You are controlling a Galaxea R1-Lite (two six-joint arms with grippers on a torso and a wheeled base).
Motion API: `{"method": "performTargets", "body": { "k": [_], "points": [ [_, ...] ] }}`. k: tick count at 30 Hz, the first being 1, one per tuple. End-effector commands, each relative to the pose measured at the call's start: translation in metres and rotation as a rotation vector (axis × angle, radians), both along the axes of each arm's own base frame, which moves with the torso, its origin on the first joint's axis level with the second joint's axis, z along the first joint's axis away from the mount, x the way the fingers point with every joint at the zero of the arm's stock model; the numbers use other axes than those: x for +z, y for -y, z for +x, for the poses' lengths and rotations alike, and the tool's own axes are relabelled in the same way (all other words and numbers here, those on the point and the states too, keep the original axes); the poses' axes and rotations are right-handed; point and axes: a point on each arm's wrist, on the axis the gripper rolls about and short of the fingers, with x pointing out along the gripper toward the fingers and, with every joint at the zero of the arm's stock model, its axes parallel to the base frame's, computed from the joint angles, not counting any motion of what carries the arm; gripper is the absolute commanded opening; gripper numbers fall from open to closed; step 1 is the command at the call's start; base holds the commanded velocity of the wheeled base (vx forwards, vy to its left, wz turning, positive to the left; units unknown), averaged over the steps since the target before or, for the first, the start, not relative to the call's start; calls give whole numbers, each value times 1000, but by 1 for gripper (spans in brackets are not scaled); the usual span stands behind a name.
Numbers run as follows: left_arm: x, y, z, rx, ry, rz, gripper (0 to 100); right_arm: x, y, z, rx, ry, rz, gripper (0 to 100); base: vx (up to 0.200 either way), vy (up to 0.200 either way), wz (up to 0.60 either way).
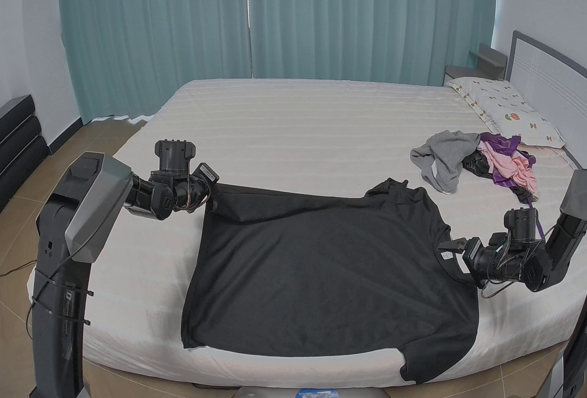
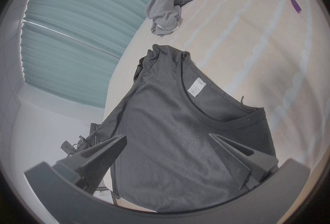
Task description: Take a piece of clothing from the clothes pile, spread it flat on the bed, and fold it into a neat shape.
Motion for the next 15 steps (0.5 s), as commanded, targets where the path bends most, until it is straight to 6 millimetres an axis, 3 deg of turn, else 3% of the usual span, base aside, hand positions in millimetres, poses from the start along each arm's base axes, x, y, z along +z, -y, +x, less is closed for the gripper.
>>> {"method": "performTargets", "body": {
  "k": [1, 5, 11, 15],
  "points": [
    [-22, -6, 17, 64, -1, 27, 0, 1, -2, 5, -5, 14, 6, 100, 0, 0, 0],
    [-21, -11, 26, 104, 25, 37, 0, 6, -2, 12, -20, 52, 23, 100, 0, 0, 0],
    [-10, -23, 34, 144, 66, 38, 0, 17, 0, 38, -50, 135, 15, 100, 0, 0, 0],
    [-4, -23, 36, 146, 44, 44, 0, 18, -1, 80, -81, 161, -20, 100, 0, 0, 0]
  ]
}}
